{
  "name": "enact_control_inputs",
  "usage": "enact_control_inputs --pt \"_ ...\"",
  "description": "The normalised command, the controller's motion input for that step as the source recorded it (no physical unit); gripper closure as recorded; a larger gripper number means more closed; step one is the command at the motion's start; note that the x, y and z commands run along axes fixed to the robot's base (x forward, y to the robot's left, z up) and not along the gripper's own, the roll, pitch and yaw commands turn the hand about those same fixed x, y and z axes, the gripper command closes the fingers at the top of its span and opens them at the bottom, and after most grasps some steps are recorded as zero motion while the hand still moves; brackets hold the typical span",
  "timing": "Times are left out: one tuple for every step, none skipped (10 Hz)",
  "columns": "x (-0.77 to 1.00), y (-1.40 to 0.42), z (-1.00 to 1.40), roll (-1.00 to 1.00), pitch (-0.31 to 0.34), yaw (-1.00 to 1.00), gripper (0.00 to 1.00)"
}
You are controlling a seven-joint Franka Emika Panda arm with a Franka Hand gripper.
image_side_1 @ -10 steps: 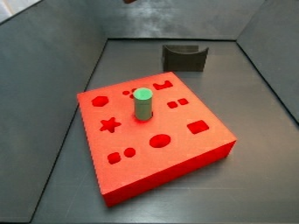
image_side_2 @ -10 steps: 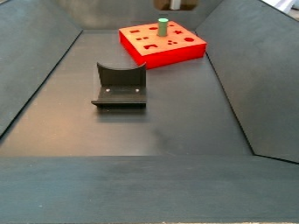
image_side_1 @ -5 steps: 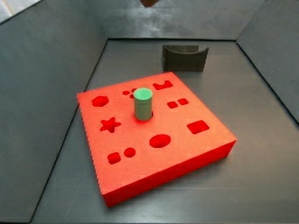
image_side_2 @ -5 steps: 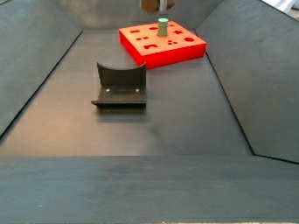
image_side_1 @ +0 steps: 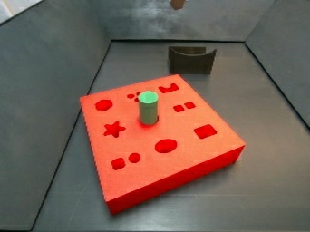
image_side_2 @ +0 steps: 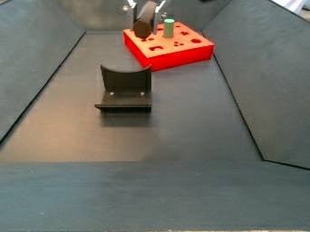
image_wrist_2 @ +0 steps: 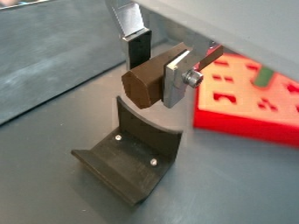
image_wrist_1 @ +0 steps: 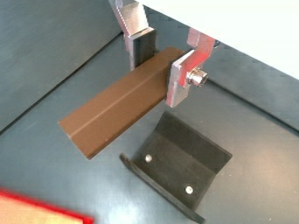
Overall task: Pick up the hexagon object. Move up. Place the hexagon object on the fixture. Regrasp the hexagon object. Move to above the board. Insert the hexagon object.
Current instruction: Place the hexagon object on the fixture.
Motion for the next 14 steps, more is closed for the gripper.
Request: enact_control_inputs --pt "0.69 0.1 -0.04 -1.0 0.404 0.47 1.0" --pt "0.63 0.08 -0.03 -1.0 0.451 0.38 1.0" --pt "0.57 0.06 -0.02 -0.88 0.439 0.24 1.0" --pt "0.52 0.06 -0.02 -0.72 0.401 0.1 1.0" --pt "0.45 0.06 -0.02 -0.51 0.334 -0.04 1.0" --pt "0.4 0.06 -0.02 -0.36 0.28 -0.1 1.0" --pt "0.36 0.05 -0.02 -0.29 0.246 -0.13 1.0" --pt "0.26 0.04 -0.01 -0.19 0.167 -0.14 1.0" --pt "0.19 0.04 -0.01 -0.16 0.129 -0.13 1.0" --pt "0.12 0.06 -1.0 -1.0 0.065 -0.17 1.0" --pt "0.11 0.06 -1.0 -1.0 0.057 -0.16 1.0" --pt "0.12 0.08 -1.0 -1.0 0.053 -0.17 1.0" --pt "0.13 0.08 -1.0 -1.0 0.061 -0.17 1.0" --pt "0.14 0.09 -1.0 -1.0 0.072 -0.18 1.0"
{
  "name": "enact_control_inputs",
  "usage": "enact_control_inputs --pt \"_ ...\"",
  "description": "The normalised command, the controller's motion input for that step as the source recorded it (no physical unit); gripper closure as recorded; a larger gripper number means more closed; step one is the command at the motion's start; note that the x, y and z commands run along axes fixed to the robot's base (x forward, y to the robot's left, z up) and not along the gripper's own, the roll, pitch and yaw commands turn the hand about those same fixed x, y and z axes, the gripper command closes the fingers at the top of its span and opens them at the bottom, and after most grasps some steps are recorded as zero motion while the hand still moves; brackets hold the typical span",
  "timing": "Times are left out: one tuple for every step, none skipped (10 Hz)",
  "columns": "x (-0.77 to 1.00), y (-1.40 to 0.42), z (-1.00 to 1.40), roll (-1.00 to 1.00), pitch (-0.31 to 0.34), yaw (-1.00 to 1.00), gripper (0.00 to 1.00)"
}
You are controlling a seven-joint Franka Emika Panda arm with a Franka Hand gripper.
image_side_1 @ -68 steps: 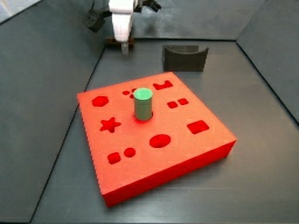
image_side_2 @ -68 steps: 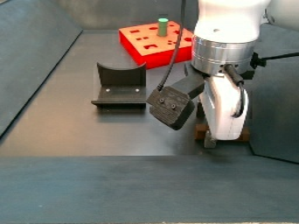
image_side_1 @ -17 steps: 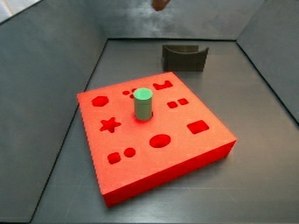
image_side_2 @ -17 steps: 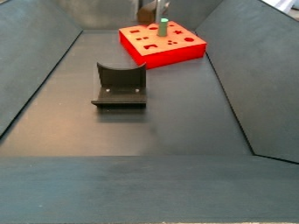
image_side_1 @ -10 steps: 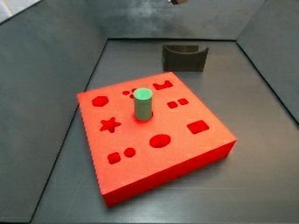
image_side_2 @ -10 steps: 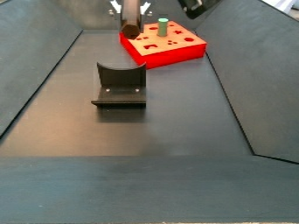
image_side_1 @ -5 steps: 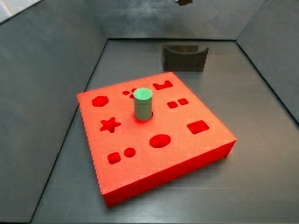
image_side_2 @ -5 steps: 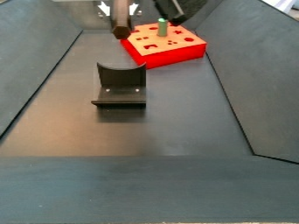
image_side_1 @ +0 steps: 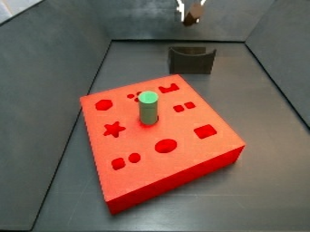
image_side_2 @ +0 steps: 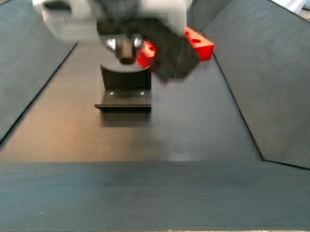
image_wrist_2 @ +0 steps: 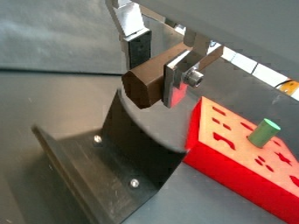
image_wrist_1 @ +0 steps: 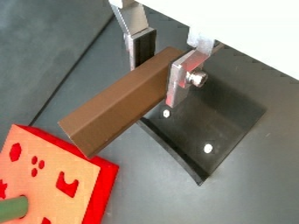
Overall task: Pick up the hexagon object. Move up. Place the hexagon object on the fixture. Regrasp the hexagon object. Move to above the board. Insert the hexagon object.
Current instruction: Place the hexagon object on the fixture.
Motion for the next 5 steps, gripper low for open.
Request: enact_control_inputs --pt "0.15 0.09 -1.0 -1.0 0.069 -0.19 1.0" --pt "0.16 0.1 -1.0 -0.84 0.05 -0.18 1.0" --pt "0.17 0.1 -1.0 -0.73 0.042 -0.17 1.0" --pt "0.18 0.11 -1.0 -0.53 0.03 -0.15 1.0" --pt "0.19 0.12 -1.0 -0.37 0.029 -0.13 1.0"
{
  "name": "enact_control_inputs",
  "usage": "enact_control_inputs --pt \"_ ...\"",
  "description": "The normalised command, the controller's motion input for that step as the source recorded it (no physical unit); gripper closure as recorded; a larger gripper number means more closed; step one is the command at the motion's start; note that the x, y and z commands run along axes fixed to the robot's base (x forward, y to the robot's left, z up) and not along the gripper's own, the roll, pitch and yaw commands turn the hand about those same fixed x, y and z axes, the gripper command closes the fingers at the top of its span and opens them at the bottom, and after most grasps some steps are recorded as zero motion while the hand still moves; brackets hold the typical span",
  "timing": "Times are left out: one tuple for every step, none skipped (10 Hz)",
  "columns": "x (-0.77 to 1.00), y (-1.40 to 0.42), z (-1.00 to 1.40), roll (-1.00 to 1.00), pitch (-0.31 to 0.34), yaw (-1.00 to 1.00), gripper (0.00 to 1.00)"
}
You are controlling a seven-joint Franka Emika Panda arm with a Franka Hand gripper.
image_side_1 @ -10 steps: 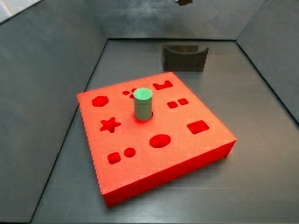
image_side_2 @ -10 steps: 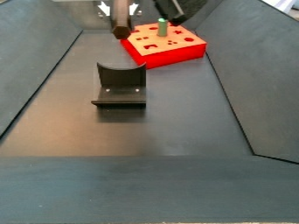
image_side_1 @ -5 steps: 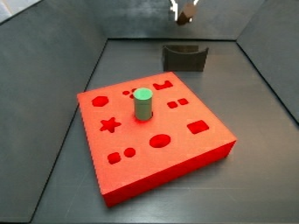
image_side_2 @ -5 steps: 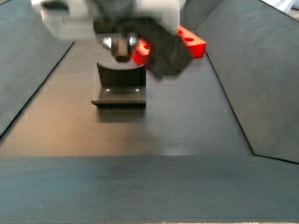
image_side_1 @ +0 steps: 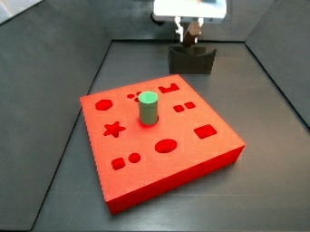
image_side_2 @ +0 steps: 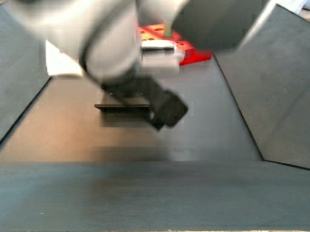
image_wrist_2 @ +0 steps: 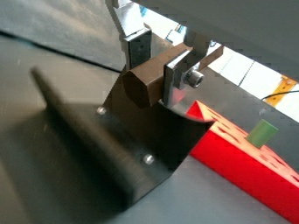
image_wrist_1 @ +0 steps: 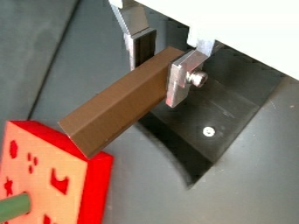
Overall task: Pick up the hexagon object. Move up. Place the hexagon object on the fixture. Regrasp the hexagon object. Move to above the board. Insert the hexagon object.
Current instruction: Place the hexagon object on the fixture, then regrasp the hexagon object.
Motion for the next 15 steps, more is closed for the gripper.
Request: enact_control_inputs --pt "0.2 0.11 -1.0 -0.22 0.029 -0.11 1.0" --pt "0.2 0.11 -0.97 -0.18 0.02 -0.1 1.0" --pt "0.14 0.09 -0.67 -0.16 0.013 -0.09 1.0" --pt "0.12 0.08 -0.56 -0.15 0.012 -0.09 1.0" --pt "0.09 0.06 -0.46 -0.12 0.004 -0.08 1.0" --pt "0.0 0.0 0.0 0.0 0.0 0.0 0.0" --pt "0.0 0.0 1.0 -0.04 -0.021 0.02 0.0" --pt "-0.01 0.0 1.0 -0.04 -0.019 0.03 0.0" --pt "-0.03 0.0 1.0 0.0 -0.003 0.04 0.0" --pt "-0.03 -0.01 1.0 0.03 0.014 0.04 0.0" --pt "-0.04 0.0 1.0 0.03 0.026 0.04 0.0" --pt "-0.04 0.0 0.85 0.04 0.052 0.03 0.0" --pt "-0.04 0.0 0.73 0.04 0.065 0.03 0.0" --pt "-0.03 0.0 0.44 0.04 0.084 0.01 0.0" --pt "-0.03 0.0 0.32 0.04 0.091 0.0 0.0"
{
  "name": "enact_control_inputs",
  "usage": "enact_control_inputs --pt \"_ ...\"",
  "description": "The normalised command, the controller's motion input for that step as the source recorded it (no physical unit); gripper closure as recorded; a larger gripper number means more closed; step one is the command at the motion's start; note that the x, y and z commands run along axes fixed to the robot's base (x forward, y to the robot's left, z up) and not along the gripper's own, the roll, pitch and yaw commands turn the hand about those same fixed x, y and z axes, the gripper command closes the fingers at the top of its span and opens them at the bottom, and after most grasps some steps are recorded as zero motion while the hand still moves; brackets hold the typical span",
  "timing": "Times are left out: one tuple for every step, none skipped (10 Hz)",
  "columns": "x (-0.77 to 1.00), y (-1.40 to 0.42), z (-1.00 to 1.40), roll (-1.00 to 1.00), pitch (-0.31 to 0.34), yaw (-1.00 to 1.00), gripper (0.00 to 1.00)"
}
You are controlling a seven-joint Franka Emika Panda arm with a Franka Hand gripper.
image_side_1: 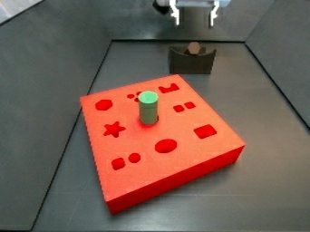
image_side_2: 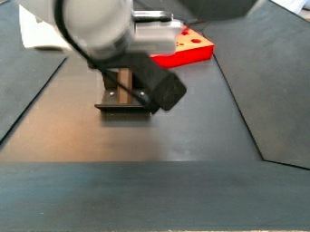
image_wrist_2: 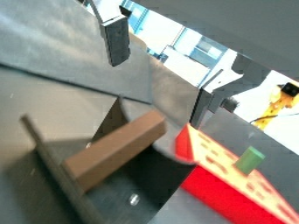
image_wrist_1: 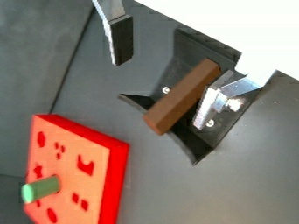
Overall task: Pick up the hexagon object. Move up. Place the hexagon object on the fixture. Regrasp the hexagon object. Move to above the board. Insert the hexagon object.
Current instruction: Regrasp the hexagon object.
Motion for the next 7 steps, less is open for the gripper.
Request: enact_control_inputs --pt "-0.07 -0.96 1.0 1.0 0.071 0.02 0.0" --pt "-0.07 -1.0 0.94 1.0 0.068 0.02 0.0" --pt "-0.1 -1.0 0.91 1.0 0.054 0.01 0.0" --pt "-0.12 -1.0 0.88 1.0 0.048 0.01 0.0" --pt "-0.11 -0.89 0.69 1.0 0.041 0.01 0.0" --pt "-0.09 -0.73 0.47 1.0 0.039 0.01 0.0" --pt "-0.06 -0.49 0.17 1.0 0.036 0.01 0.0"
